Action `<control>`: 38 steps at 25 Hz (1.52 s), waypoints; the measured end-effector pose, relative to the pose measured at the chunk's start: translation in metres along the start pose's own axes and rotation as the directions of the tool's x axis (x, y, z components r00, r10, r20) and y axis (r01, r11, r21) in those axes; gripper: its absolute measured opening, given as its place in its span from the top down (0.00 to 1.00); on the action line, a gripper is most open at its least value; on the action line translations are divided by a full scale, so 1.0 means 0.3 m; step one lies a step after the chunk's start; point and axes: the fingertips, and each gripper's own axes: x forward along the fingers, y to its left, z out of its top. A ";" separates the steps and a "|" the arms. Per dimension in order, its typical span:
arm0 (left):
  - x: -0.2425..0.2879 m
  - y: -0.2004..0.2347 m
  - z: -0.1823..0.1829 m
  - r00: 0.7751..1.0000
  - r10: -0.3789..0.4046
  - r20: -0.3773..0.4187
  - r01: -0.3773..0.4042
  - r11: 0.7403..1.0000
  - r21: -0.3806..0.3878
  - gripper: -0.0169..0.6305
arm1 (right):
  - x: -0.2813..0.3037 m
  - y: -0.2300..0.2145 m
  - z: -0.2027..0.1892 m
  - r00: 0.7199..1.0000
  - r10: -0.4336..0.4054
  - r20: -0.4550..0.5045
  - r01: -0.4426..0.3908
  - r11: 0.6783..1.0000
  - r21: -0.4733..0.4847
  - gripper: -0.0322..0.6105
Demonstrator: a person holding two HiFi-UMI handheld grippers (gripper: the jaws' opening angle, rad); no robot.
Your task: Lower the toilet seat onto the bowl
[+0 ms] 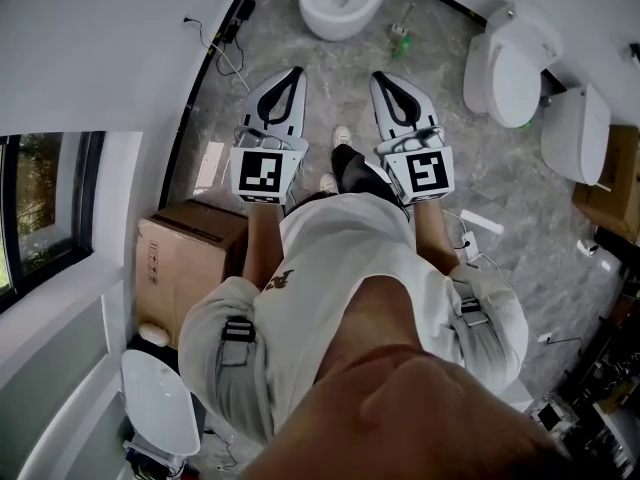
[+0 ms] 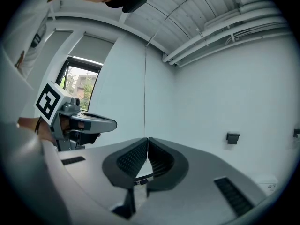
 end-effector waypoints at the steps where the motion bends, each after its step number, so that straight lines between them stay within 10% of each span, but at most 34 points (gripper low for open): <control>1: 0.016 0.006 -0.001 1.000 -0.001 0.001 0.001 1.000 0.001 0.94 | 0.010 -0.011 -0.012 1.000 -0.001 -0.009 0.001 1.000 -0.003 0.92; 38: 0.691 0.306 -0.019 0.996 0.083 -0.043 -0.082 0.996 0.032 0.94 | 0.577 -0.533 -0.079 0.998 0.067 0.009 -0.067 0.998 0.015 0.92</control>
